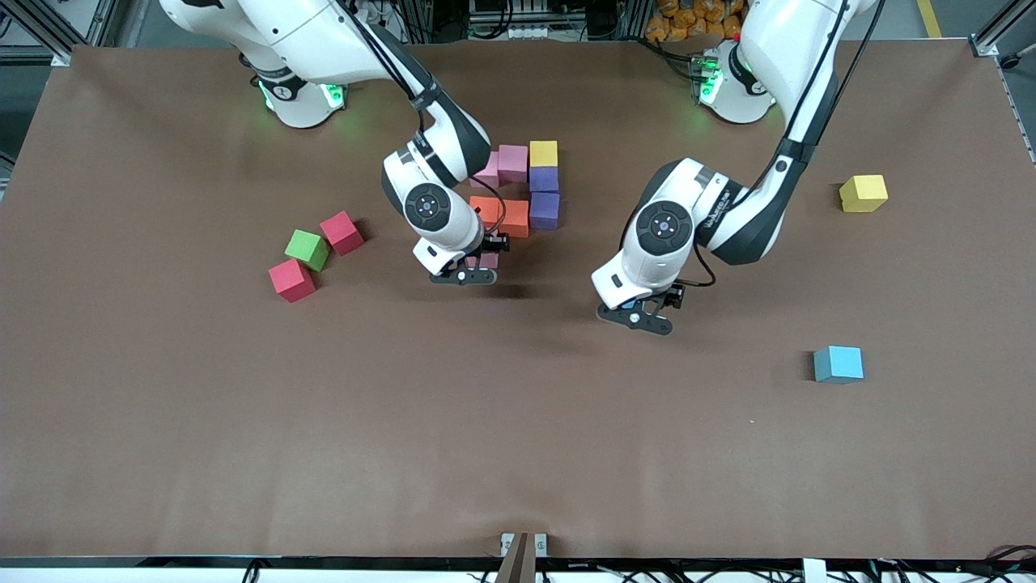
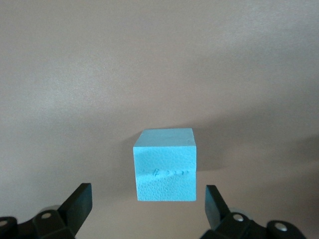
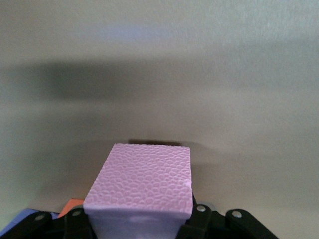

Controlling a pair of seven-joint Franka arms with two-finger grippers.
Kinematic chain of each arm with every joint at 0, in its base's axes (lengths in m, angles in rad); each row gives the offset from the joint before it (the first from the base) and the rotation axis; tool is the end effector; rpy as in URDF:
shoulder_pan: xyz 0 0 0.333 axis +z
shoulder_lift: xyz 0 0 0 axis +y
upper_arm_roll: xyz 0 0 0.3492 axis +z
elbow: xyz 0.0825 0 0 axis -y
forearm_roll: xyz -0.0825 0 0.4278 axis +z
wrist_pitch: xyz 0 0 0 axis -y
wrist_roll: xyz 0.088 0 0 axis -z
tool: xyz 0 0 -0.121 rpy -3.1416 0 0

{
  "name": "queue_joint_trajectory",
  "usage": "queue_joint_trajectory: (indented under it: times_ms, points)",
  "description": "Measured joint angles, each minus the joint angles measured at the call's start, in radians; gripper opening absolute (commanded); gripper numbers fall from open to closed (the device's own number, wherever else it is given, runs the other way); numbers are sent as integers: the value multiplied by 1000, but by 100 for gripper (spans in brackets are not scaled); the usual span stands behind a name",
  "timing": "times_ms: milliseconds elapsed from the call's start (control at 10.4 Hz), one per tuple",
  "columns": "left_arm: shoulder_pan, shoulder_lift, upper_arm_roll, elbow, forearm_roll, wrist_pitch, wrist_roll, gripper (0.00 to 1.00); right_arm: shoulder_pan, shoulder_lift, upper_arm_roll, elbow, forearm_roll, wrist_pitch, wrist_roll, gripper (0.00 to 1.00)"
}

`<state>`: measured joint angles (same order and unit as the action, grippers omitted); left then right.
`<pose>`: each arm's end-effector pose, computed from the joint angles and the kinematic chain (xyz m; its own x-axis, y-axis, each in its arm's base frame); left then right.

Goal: Form number 2 with 11 blocks
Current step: 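Grasp the cyan block with the left gripper and lift it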

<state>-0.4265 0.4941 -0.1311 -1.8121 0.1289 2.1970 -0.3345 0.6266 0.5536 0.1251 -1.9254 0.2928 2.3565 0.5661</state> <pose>0.5878 -0.3531 0.2482 0.9549 -0.2838 -0.0872 -0.2899 -0.9548 -0.0663 0.4758 0.4518 0.1730 0.9661 -0.0322 -0.2561 -0.0655 -0.9903 -0.1225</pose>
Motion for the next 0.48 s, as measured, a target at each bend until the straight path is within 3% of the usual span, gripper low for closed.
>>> queue_joint_trajectory:
  times_ms: [480]
  points:
    - [0,41,0,-2,0,46,-68,100,0,0,1,-5,0,-27,33,22]
